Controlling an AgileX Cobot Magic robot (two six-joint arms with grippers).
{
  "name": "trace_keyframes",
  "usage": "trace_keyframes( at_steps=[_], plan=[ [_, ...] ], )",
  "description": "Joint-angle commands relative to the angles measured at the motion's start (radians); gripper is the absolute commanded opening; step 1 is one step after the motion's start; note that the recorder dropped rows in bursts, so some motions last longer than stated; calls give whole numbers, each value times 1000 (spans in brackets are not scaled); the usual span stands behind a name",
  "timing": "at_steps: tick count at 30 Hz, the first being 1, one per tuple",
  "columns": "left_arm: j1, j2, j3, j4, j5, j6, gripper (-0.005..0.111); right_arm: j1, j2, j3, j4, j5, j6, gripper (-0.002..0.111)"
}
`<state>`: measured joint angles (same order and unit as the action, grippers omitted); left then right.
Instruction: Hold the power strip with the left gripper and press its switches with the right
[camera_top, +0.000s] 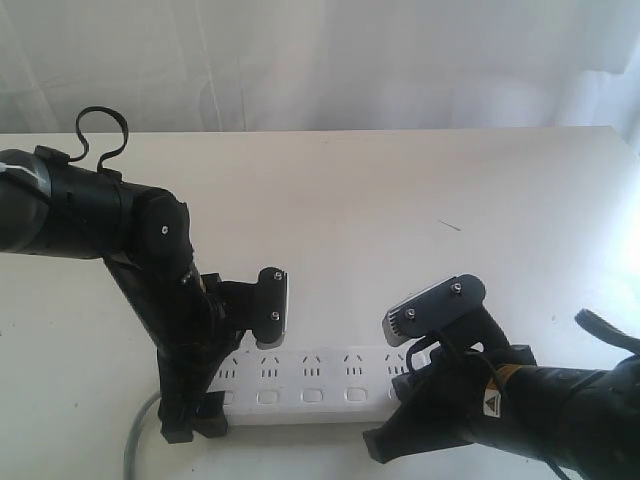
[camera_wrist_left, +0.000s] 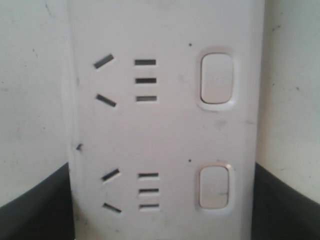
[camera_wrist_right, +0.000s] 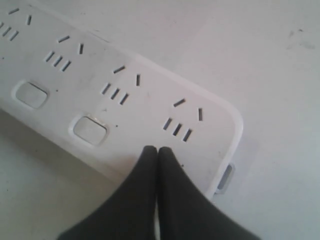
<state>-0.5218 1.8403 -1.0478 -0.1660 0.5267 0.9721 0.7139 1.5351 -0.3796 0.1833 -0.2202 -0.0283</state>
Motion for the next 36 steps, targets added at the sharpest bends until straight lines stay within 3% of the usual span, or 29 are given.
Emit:
trace_keyframes(
  at_steps=[1,23,29,36],
  plan=[
    [0,34,25,-14,95,-4,0,-5,15,20,1,117,6,0],
    [0,34,25,-11,95,-4,0,-5,104,20,-1,53,6,0],
    [0,34,25,-11,95,-4,0,-5,-28,20,-1,39,6,0],
    [0,34,25,1,95,-4,2,-5,-330,20,-1,-14,2,0]
  ],
)
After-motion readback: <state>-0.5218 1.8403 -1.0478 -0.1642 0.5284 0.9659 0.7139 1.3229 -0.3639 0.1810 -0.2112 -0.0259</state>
